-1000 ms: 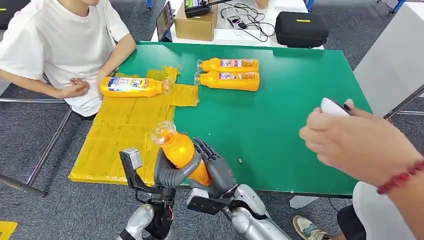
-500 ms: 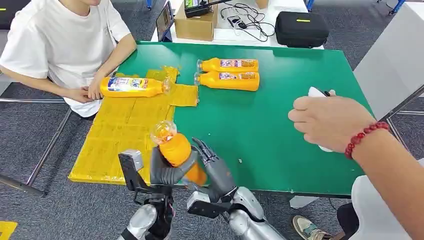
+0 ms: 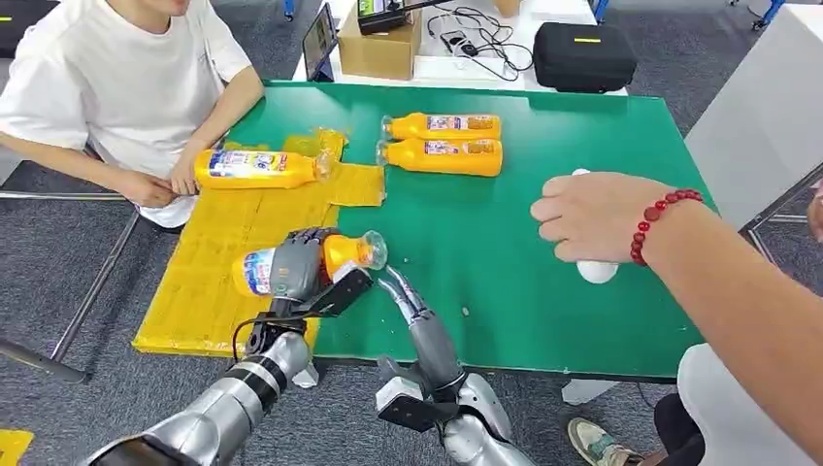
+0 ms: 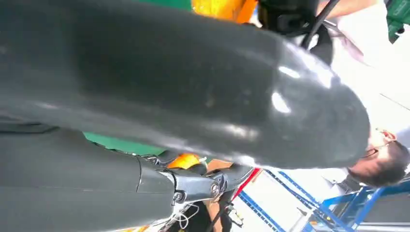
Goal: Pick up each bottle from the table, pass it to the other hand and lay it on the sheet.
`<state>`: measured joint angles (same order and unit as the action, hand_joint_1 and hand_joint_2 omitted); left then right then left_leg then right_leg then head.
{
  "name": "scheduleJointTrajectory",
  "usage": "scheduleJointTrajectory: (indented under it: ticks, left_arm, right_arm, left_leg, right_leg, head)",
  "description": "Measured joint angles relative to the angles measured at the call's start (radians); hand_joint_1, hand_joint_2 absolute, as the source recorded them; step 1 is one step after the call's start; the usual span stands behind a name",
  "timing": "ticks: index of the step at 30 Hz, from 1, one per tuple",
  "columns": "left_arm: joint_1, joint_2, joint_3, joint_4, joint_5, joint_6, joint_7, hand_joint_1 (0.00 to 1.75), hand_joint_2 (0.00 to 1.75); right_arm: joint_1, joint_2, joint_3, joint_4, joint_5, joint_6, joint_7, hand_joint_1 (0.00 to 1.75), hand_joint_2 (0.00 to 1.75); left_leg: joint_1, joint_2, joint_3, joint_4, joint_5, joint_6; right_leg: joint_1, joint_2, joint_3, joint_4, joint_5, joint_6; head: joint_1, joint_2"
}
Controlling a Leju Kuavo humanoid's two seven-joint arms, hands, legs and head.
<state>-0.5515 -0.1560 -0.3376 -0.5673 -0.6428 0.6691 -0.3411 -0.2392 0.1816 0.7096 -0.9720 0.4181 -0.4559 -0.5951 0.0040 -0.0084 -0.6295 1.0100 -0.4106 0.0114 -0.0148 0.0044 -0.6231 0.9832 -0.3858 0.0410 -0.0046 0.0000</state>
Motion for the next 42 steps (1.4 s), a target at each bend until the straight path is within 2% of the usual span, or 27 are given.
scheduleJointTrajectory:
  ticks: [7,11,20,25,26,27,28,29,30,33,35,42]
  left_arm:
    - [-0.042,-0.021,0.002,0.074,-0.03,-0.006,0.039,1.75,1.75]
    - [-0.064,-0.026,-0.031,0.124,-0.177,-0.026,0.165,1.75,1.75]
    - [-0.136,0.015,-0.16,0.188,-0.427,-0.28,0.434,1.75,1.75]
    - [-0.168,0.037,-0.193,0.202,-0.48,-0.327,0.478,1.75,1.75]
    - [-0.173,0.04,-0.198,0.205,-0.482,-0.335,0.48,1.57,1.75]
    - [-0.176,0.044,-0.201,0.208,-0.482,-0.341,0.48,1.52,1.75]
    - [-0.178,0.045,-0.202,0.21,-0.477,-0.345,0.478,1.29,1.75]
    - [-0.178,0.045,-0.202,0.211,-0.46,-0.346,0.472,0.17,1.75]
    - [-0.178,0.045,-0.2,0.211,-0.44,-0.349,0.462,0.07,1.75]
    - [-0.18,0.043,-0.169,0.214,-0.352,-0.393,0.408,0.07,1.75]
    - [-0.181,0.041,-0.135,0.214,-0.286,-0.429,0.364,0.0,1.75]
    - [-0.181,0.024,-0.04,0.215,-0.173,-0.495,0.311,0.0,1.75]
  right_arm:
    - [0.0,0.009,-0.012,0.002,0.001,0.017,-0.005,0.0,0.0]
    - [0.0,0.021,-0.014,0.013,-0.003,0.028,-0.019,0.0,0.0]
    - [0.001,0.026,-0.031,0.026,-0.011,0.052,-0.024,0.0,0.0]
    - [0.001,0.031,-0.043,0.034,-0.01,0.065,-0.024,0.0,0.0]
    - [0.001,0.033,-0.045,0.035,-0.01,0.069,-0.025,0.0,0.0]
    - [0.001,0.034,-0.046,0.037,-0.01,0.07,-0.025,0.0,0.0]
    - [0.001,0.035,-0.048,0.039,-0.01,0.07,-0.026,0.0,0.0]
    - [0.001,0.036,-0.05,0.041,-0.01,0.07,-0.027,0.0,0.0]
    - [0.001,0.037,-0.05,0.043,-0.01,0.07,-0.029,0.0,0.0]
    - [0.001,0.04,-0.053,0.049,-0.01,0.07,-0.034,0.0,0.0]
    - [0.001,0.041,-0.056,0.052,-0.011,0.07,-0.035,0.0,0.0]
    - [0.001,0.042,-0.063,0.06,-0.011,0.069,-0.041,0.0,0.0]
  left_leg:
    - [0.0,0.0,0.0,0.0,0.0,0.0]
    - [0.0,0.0,0.0,0.0,0.0,0.0]
    - [0.0,0.0,0.0,0.0,0.0,0.0]
    - [0.0,0.001,0.0,0.0,0.0,0.0]
    - [0.0,0.001,0.0,0.0,0.0,0.0]
    - [0.0,0.001,0.0,0.0,0.0,0.0]
    - [0.0,0.0,0.0,0.0,0.001,0.0]
    - [0.0,0.0,0.0,0.0,0.001,0.0]
    - [0.0,0.0,0.0,0.0,0.001,0.0]
    - [0.0,0.0,0.0,0.0,0.001,0.0]
    - [0.0,-0.001,0.0,0.0,0.001,0.0]
    - [0.0,-0.001,0.001,0.0,0.001,0.0]
  right_leg:
    - [0.0,0.0,0.0,0.0,0.0,0.0]
    - [0.0,0.0,0.0,0.0,0.0,0.0]
    - [0.0,0.0,0.001,0.0,0.0,0.0]
    - [0.001,0.0,0.0,0.0,0.0,0.0]
    - [0.001,0.0,0.0,0.0,0.0,0.0]
    - [0.001,0.0,0.001,0.0,0.0,0.0]
    - [0.001,0.0,0.001,0.0,0.0,0.0]
    - [0.001,0.0,0.001,0.0,0.0,0.0]
    - [0.001,0.0,0.001,0.0,0.0,0.0]
    - [0.001,-0.001,0.001,0.0,0.0,0.0]
    - [0.0,-0.001,0.002,0.0,0.0,0.0]
    - [0.0,-0.001,0.002,0.0,0.0,0.0]
  head:
    - [0.0,0.0]
    - [0.0,0.0]
    - [0.0,0.0]
    - [0.0,0.0]
    - [0.0,0.0]
    - [0.0,0.0]
    - [0.0,0.0]
    - [0.0,0.0]
    - [0.0,0.0]
    - [0.0,0.0]
    - [0.0,0.0]
    - [0.0,0.0]
